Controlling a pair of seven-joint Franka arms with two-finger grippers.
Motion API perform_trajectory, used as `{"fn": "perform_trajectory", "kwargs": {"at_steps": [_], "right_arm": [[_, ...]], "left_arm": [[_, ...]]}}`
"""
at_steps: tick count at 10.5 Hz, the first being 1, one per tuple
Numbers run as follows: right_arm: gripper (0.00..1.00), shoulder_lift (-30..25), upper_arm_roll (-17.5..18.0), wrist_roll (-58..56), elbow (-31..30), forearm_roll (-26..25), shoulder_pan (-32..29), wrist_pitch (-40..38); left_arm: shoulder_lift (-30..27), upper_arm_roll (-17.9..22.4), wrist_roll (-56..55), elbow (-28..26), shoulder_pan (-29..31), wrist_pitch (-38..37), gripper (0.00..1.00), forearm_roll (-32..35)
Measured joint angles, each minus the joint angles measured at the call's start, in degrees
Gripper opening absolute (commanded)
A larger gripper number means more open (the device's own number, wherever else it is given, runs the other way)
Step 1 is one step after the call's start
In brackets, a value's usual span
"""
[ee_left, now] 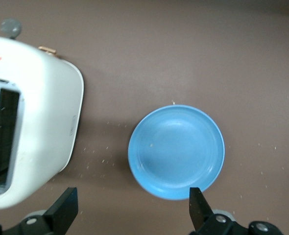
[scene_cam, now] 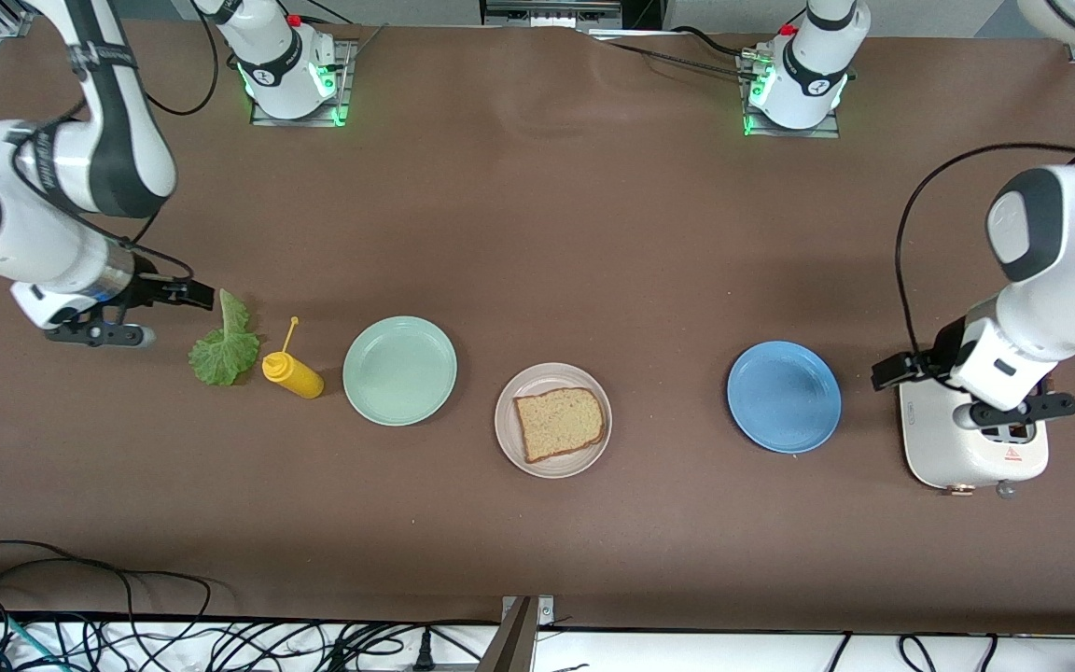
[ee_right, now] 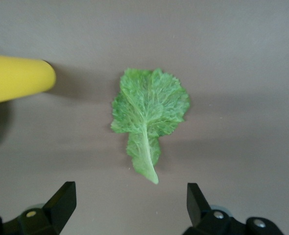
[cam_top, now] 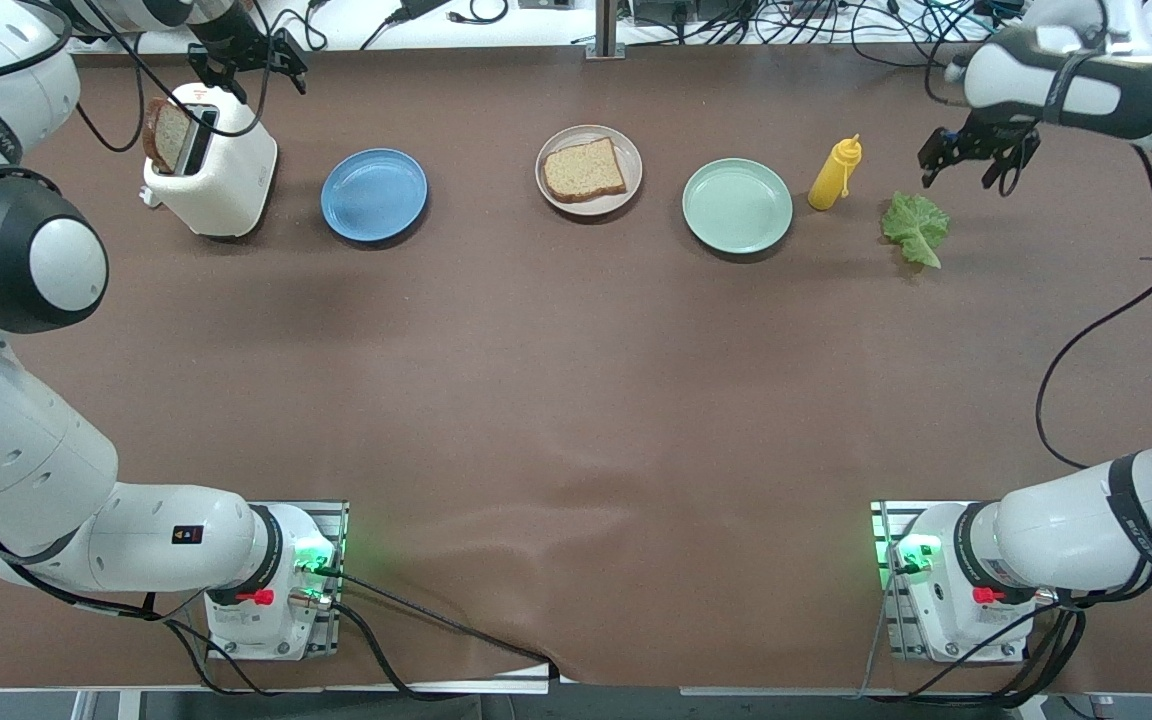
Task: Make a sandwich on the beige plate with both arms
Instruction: 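Grasp the lettuce leaf stem with the right gripper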
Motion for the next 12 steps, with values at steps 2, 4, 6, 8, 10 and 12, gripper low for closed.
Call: {"fn": "perform_trajectory", "kwargs": {"at_steps": [2, 4, 6, 8, 10, 12], "right_arm": [[1.0, 4.5, -0.5, -0.2, -1.7, -0.1, -0.4, 5.8], [1.0, 8.2, -0.8, -0.3, -1.8, -0.1, -0.5, 9.5], [0.98, 11.1, -1.2, -0.3, -1.8, -0.1, -0.5, 11.6], [0.53, 12.1, -1.2, -0.3, -1.8, -0.1, -0.6, 11.9], [0.31, 12.3, -1.2, 0.1, -1.8, 0.0, -0.6, 11.9], [0.15, 13.3, -1.3, 0.4, -1.8, 0.0, -0.6, 11.9]], "left_arm": [[-2.2, 0.7, 1.9, -0.2, 0.0, -3.3, 1.0, 0.9], [-2.8, 3.9, 8.5, -0.3, 0.0, -3.8, 1.0, 3.0], [-2.7, 9.0, 17.1, -0.4, 0.1, -3.8, 1.0, 3.0], [-2.4, 11.8, 22.5, -0.4, 1.2, -3.3, 1.0, 3.0], [-1.1, 12.0, 23.6, -0.3, 2.1, -0.9, 1.0, 3.8], [2.0, 12.0, 23.7, -0.2, 2.7, 2.9, 1.0, 4.8]]}}
